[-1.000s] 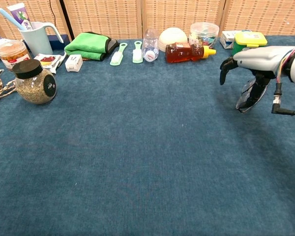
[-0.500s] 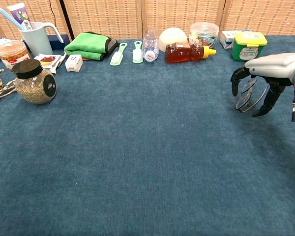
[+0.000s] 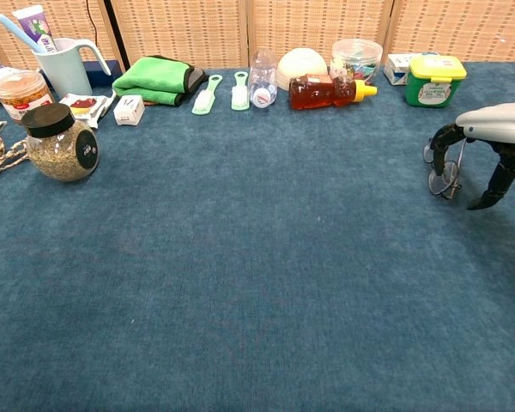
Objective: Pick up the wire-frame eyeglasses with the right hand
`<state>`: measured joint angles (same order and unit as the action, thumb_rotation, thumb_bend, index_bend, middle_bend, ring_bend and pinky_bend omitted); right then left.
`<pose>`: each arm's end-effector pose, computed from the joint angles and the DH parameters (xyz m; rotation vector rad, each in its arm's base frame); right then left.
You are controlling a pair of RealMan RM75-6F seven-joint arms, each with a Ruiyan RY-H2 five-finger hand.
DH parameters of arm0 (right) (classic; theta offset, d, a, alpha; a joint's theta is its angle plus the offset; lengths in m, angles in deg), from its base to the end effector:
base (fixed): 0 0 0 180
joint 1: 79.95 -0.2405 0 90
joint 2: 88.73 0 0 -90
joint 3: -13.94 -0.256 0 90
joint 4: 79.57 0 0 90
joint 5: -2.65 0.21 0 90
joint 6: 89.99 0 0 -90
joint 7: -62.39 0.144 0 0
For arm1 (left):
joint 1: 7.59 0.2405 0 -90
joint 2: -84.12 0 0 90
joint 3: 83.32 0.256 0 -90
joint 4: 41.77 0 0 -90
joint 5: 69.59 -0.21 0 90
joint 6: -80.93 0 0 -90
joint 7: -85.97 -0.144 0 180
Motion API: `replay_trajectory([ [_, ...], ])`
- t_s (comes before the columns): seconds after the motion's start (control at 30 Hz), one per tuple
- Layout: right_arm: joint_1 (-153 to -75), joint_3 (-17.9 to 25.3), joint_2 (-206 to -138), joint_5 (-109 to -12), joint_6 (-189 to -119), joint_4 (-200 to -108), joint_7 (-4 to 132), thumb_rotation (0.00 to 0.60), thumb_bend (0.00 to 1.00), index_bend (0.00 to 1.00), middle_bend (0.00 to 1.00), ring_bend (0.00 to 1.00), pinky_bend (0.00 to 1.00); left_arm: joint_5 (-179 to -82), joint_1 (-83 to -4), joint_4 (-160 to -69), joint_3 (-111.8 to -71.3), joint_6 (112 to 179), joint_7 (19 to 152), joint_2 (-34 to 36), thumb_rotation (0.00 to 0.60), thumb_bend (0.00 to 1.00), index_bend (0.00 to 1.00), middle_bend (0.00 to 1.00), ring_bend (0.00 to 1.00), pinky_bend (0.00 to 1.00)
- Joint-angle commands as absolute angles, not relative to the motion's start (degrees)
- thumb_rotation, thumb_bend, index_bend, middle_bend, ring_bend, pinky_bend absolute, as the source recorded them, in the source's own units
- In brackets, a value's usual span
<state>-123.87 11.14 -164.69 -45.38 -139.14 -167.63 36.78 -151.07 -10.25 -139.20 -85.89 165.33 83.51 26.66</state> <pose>-0.2226 -0.3471 0.0344 1.8375 -1.0033 0.5267 -0.3192 0.1667 0.1899 -1.3288 -0.9150 -0.7792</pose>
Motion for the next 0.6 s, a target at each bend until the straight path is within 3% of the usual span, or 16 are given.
replay_trajectory([
  [0.03,-123.2,11.5,-164.6,-45.6,-139.2,-167.2,37.5,0.6,0.21,0.36,0.14,0.09,0.13,-151.2,-10.4,-139.3,-85.8,165.1,83.4,26.5,0.28,0.25,0.2,0.02,0.05,0.08],
  [0.6,-121.3,10.9,-163.8,-44.8,-137.6,-162.9,41.1,0.6,0.21,0.37,0.14,0.09,0.13,-151.1,-10.3,-139.4,-85.7,165.0,83.6,26.6,0.279,0.25,0.2,0.02,0.05,0.08],
])
